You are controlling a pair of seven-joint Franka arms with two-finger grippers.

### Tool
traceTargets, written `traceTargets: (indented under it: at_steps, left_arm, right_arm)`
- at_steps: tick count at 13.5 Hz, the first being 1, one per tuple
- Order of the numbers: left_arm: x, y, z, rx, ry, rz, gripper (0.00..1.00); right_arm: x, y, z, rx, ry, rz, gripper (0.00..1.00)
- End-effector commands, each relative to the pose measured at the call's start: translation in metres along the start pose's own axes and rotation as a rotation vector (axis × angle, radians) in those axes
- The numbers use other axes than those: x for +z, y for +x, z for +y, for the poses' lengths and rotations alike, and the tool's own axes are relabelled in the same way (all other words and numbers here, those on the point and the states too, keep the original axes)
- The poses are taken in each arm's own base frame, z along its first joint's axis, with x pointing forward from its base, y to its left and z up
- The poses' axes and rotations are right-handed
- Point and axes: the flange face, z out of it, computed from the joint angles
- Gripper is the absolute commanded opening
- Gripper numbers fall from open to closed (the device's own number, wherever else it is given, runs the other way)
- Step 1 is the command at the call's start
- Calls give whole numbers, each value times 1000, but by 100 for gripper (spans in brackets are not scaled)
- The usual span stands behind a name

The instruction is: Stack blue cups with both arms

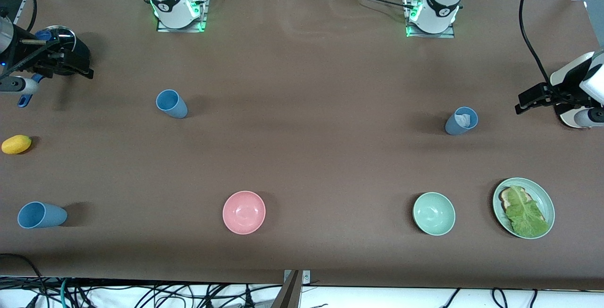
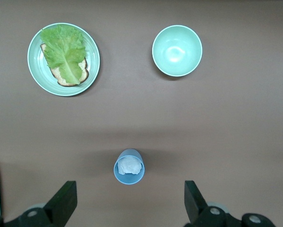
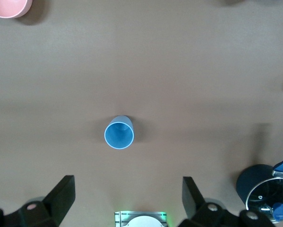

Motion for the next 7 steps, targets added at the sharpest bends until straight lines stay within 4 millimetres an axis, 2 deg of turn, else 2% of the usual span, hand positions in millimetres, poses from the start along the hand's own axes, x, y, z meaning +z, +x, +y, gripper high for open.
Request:
traceTargets:
  at_steps: [1, 7]
  left_arm:
    - [-1, 3, -1, 12, 10, 4, 100]
    - [-1, 3, -1, 12, 10, 4, 100]
  right_arm:
    - [-4, -2, 2, 9, 21, 3, 100]
    - [-3, 0, 2, 9, 21, 5, 100]
